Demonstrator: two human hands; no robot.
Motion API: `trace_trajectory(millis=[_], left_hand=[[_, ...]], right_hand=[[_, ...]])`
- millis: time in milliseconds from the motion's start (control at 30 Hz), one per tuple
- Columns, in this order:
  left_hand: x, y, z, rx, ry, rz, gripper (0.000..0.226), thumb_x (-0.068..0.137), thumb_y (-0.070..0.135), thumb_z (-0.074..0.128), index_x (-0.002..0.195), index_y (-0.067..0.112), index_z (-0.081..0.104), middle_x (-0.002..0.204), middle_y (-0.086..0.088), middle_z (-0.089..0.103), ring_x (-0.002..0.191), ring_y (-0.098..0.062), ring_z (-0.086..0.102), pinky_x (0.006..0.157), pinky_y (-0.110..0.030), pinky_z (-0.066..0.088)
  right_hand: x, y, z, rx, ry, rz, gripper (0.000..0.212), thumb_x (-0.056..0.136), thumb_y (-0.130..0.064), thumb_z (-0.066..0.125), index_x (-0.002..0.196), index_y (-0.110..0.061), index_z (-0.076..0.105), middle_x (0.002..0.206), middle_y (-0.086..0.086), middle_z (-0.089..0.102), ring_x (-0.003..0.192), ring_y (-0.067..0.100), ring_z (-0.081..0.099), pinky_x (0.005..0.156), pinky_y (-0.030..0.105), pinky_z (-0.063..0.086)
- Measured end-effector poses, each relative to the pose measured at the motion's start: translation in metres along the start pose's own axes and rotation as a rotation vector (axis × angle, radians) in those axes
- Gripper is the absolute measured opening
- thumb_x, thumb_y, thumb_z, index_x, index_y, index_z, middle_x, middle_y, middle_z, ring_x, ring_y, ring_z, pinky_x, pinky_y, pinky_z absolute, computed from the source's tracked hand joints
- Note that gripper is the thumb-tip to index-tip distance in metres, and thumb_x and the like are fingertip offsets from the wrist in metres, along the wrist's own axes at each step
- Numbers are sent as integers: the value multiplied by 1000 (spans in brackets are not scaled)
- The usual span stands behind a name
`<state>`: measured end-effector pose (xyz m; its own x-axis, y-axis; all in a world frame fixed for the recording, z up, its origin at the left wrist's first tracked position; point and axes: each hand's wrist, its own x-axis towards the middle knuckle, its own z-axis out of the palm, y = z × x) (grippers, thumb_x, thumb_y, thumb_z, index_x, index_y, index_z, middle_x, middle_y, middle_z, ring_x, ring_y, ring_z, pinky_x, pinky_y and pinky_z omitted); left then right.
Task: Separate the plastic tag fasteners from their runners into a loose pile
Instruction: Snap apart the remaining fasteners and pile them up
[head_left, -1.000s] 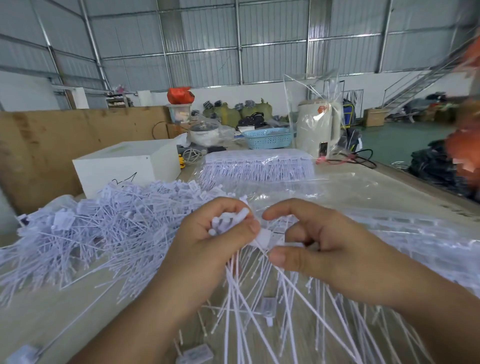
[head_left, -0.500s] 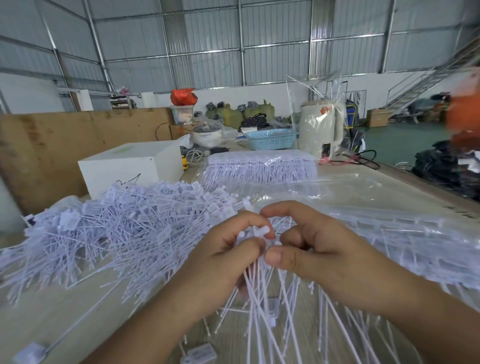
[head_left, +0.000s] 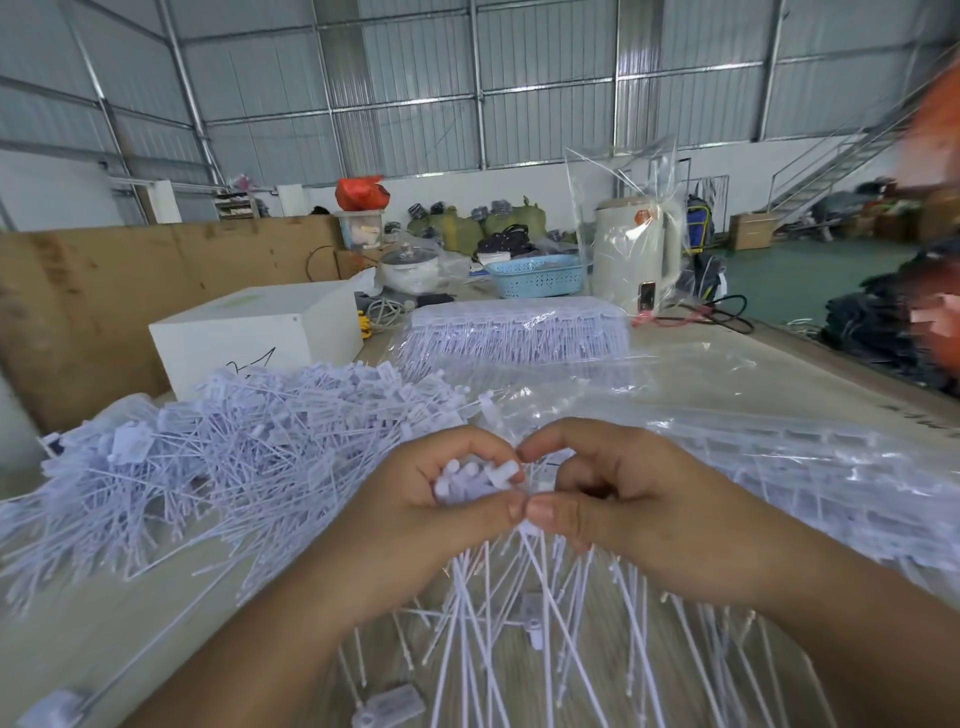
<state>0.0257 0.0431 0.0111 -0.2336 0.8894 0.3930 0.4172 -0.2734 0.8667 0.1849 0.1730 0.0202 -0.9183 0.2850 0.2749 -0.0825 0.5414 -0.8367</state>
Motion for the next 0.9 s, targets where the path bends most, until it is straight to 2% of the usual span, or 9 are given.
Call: trace_trajectory(millis=[200, 300, 400, 467, 567, 633, 700, 767, 900], left_hand=[[-2, 8, -1, 22, 20, 22, 11, 72, 18, 76, 75, 28, 71, 60, 12, 56, 49, 1, 46, 51, -10, 37], [-2, 9, 0, 88, 70, 5, 8, 73, 22, 72, 75, 30, 70, 58, 9, 52, 49, -6, 42, 51, -14, 34], [-3, 5, 1, 205, 75, 14, 7, 77, 27, 66, 81, 32, 69, 58, -1, 48, 52, -15, 39, 52, -24, 29], [-4, 3, 3, 307, 80, 61, 10, 81, 26, 62, 82, 35, 67, 52, 3, 46, 46, -11, 37, 47, -22, 27], [-5, 3, 10, 396, 116, 99, 14, 83, 25, 57, 84, 37, 65, 50, -3, 50, 42, -7, 38, 43, -21, 29], [-3, 2, 19, 220, 205, 27, 16, 79, 25, 57, 84, 36, 67, 54, -8, 54, 47, -14, 47, 47, -21, 37], [1, 2, 25, -10, 278, -88, 17, 74, 23, 59, 85, 31, 70, 64, -11, 59, 56, -24, 56, 53, -32, 47], [4, 2, 27, -173, 298, -183, 17, 69, 18, 65, 83, 25, 72, 73, -14, 62, 62, -31, 58, 60, -41, 46], [2, 7, 18, -527, 133, -284, 26, 67, 0, 78, 84, 17, 71, 76, -9, 66, 52, -24, 62, 48, -30, 52]], right_hand=[[1, 1, 1, -22, 25, -4, 26, 87, -33, 67, 112, -33, 57, 58, -5, 49, 52, 11, 41, 52, 22, 34], [0, 0, 3, -59, 56, -17, 24, 86, -39, 67, 108, -33, 59, 56, -7, 47, 50, 10, 39, 52, 23, 33], [-1, -1, 6, -122, 54, -27, 14, 90, -40, 64, 98, -29, 67, 59, -1, 51, 53, 14, 42, 55, 32, 35], [-2, -2, 8, -134, 39, -28, 19, 91, -43, 62, 90, -26, 68, 60, 2, 48, 54, 16, 40, 56, 35, 33], [-1, -3, 10, -130, 55, -32, 24, 92, -42, 60, 78, -23, 65, 55, -7, 39, 51, 13, 34, 53, 31, 29], [0, -1, 10, -127, 105, -31, 23, 92, -40, 61, 77, -22, 63, 53, -9, 38, 49, 12, 33, 51, 31, 29], [1, 2, 8, -94, 171, -22, 14, 90, -38, 64, 83, -26, 62, 50, -9, 40, 47, 12, 34, 49, 30, 29], [2, 4, 8, -43, 212, -3, 11, 88, -36, 66, 87, -29, 57, 48, -8, 43, 45, 11, 35, 47, 26, 30], [3, 3, 6, 61, 163, 6, 29, 81, -46, 67, 99, -29, 51, 52, -8, 45, 47, 12, 36, 47, 23, 32]])
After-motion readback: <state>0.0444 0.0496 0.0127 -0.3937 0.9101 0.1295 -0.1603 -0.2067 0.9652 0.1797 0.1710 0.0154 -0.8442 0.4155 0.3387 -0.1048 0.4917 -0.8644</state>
